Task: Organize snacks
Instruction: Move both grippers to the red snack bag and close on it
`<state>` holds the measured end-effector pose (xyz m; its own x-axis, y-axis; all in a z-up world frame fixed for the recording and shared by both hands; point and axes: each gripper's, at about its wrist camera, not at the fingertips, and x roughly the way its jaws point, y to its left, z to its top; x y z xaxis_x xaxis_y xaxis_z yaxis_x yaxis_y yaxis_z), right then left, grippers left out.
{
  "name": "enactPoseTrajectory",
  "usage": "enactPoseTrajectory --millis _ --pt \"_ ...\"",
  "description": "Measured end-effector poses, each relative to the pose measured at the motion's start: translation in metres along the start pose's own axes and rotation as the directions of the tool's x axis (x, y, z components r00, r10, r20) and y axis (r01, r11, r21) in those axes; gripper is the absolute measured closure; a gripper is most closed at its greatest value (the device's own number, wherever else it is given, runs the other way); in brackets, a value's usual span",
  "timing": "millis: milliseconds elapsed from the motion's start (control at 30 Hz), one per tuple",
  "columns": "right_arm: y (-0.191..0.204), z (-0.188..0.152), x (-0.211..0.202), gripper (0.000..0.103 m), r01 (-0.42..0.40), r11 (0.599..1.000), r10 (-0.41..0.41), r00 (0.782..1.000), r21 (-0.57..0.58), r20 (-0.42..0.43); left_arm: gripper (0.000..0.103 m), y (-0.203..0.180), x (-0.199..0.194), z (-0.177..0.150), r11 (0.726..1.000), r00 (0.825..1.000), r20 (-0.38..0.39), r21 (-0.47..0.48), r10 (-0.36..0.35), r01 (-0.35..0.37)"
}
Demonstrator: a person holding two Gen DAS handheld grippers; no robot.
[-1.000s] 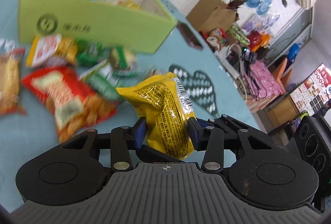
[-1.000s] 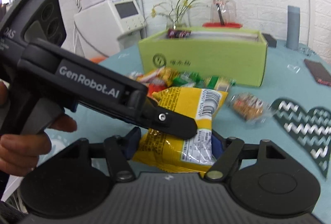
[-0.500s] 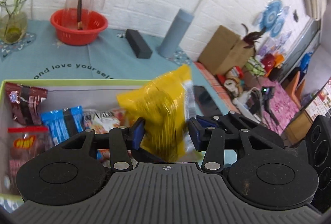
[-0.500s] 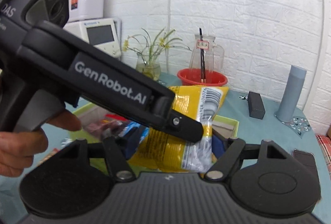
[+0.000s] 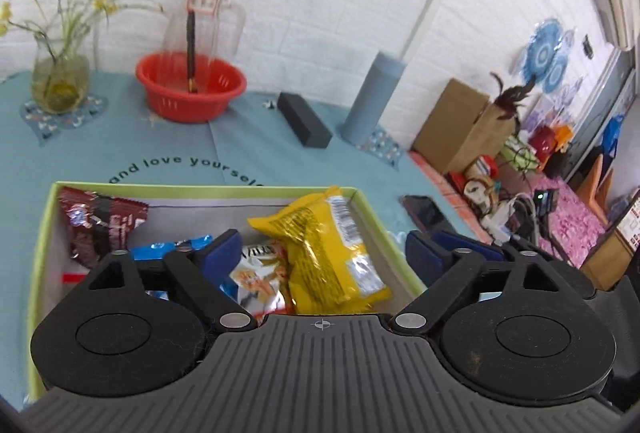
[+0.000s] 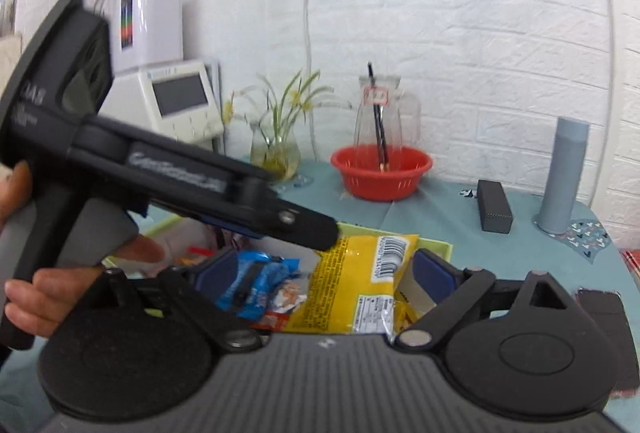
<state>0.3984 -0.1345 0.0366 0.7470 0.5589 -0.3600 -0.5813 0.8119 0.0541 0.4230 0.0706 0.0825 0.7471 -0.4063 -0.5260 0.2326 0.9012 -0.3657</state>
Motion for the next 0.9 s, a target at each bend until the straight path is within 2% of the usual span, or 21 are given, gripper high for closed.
enactPoseTrajectory --millis 33,167,267,333,433,500,600,700,800,900 --pt "0.000 -0.002 -0.011 0.001 -0.003 1.000 0.003 1.000 0.029 0.010 0.022 -0.004 -0.014 -0.008 1.000 1.000 0.018 0.008 -0.004 0.004" --pt "0.012 -0.024 -0.055 0.001 0.008 0.991 -0.009 1.000 0.135 0.010 0.018 -0.015 -0.057 -0.046 0.999 0.998 0.062 0.030 0.021 -0.023" --pt "0.033 -0.046 -0.078 0.001 0.029 0.988 -0.025 0.999 0.153 -0.029 0.018 -0.015 -0.083 -0.077 0.999 0.996 0.077 0.019 0.039 -0.040" --pt "0.050 -0.063 -0.087 0.001 -0.010 0.990 0.018 0.999 0.144 -0.052 0.018 -0.010 -0.100 -0.100 0.999 0.994 0.091 -0.020 0.051 -0.050" --pt "0.076 -0.088 -0.090 0.001 -0.144 0.978 0.157 0.985 0.152 -0.077 0.018 0.008 -0.122 -0.135 0.993 0.994 0.087 -0.105 0.065 -0.056" --pt "0.099 -0.101 -0.084 0.001 -0.177 0.974 0.196 0.971 0.142 -0.137 0.020 0.023 -0.130 -0.150 0.986 0.995 0.056 -0.154 0.080 -0.071" --pt "0.137 -0.103 -0.075 0.001 -0.243 0.969 0.245 0.954 0.031 -0.170 0.022 0.050 -0.146 -0.161 0.966 0.991 0.044 -0.235 0.123 -0.109" --pt "0.159 -0.098 -0.055 0.001 -0.236 0.970 0.222 0.959 -0.061 -0.177 0.026 0.069 -0.165 -0.166 0.950 0.987 0.060 -0.283 0.151 -0.128" --pt "0.163 -0.095 -0.024 0.001 -0.215 0.975 0.196 0.955 -0.061 -0.223 0.031 0.086 -0.177 -0.174 0.944 0.987 0.056 -0.306 0.150 -0.126" --pt "0.165 -0.103 -0.001 0.001 -0.206 0.978 0.195 0.937 -0.010 -0.291 0.033 0.098 -0.179 -0.184 0.935 0.990 0.029 -0.333 0.136 -0.119"
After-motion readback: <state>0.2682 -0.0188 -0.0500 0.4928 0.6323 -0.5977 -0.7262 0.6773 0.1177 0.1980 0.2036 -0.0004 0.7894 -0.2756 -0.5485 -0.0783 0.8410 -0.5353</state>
